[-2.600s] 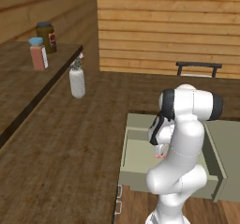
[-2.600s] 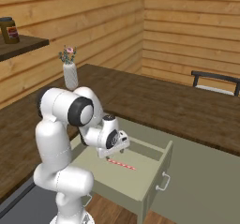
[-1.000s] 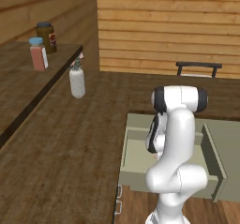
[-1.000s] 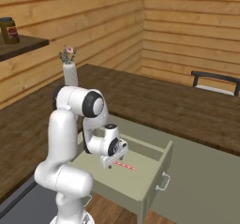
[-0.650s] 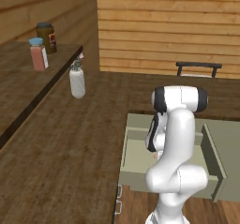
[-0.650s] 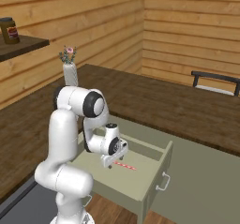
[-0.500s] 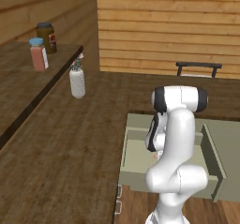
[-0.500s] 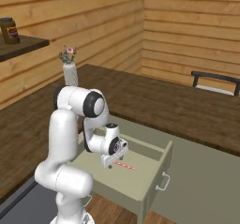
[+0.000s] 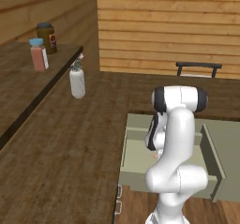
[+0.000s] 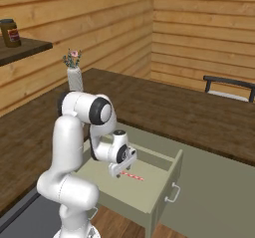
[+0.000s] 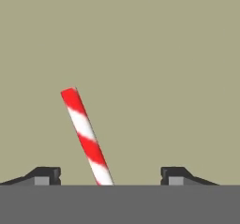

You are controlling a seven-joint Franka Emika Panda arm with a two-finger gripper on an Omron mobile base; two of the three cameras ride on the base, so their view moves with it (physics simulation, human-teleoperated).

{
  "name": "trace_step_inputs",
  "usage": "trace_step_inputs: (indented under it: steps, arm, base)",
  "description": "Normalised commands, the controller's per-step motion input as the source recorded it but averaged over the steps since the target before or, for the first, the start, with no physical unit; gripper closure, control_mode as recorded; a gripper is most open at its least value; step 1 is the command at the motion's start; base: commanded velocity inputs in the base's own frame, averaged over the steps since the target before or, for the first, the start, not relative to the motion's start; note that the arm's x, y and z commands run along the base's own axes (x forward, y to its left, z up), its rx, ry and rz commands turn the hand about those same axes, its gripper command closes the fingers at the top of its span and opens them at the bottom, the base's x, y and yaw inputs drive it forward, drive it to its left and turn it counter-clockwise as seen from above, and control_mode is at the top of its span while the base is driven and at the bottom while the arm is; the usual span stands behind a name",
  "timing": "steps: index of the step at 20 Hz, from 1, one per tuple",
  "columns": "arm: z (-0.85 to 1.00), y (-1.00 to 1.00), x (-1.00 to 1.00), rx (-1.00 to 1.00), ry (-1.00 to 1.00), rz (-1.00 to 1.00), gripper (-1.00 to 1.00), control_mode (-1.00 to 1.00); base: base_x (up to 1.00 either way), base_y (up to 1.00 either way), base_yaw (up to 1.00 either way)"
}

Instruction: Take a straw from the drawer in front and place it inside the glass cup on the dining counter.

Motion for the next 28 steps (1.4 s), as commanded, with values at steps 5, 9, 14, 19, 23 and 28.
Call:
trace_step_inputs:
  steps: [5,9,14,19,23,28]
  arm:
    - [-0.05,-0.02,0.00,0.00,0.01,0.03,1.00,-1.00]
    - [0.00,-0.03,0.00,0.01,0.01,0.02,1.00,-1.00]
    - [0.25,-0.01,-0.18,0.03,0.00,0.00,1.00,-1.00]
    - [0.97,0.00,-0.50,0.09,-0.09,0.00,1.00,-1.00]
    - [1.00,0.00,-0.47,0.09,-0.10,0.00,1.00,-1.00]
    - [1.00,0.02,-0.08,0.07,-0.16,-0.01,1.00,-1.00]
  base:
    - [0.00,0.00,0.00]
    - [0.00,0.00,0.00]
    - [0.00,0.00,0.00]
    - [0.00,0.00,0.00]
    - [0.00,0.00,0.00]
    - [0.00,0.00,0.00]
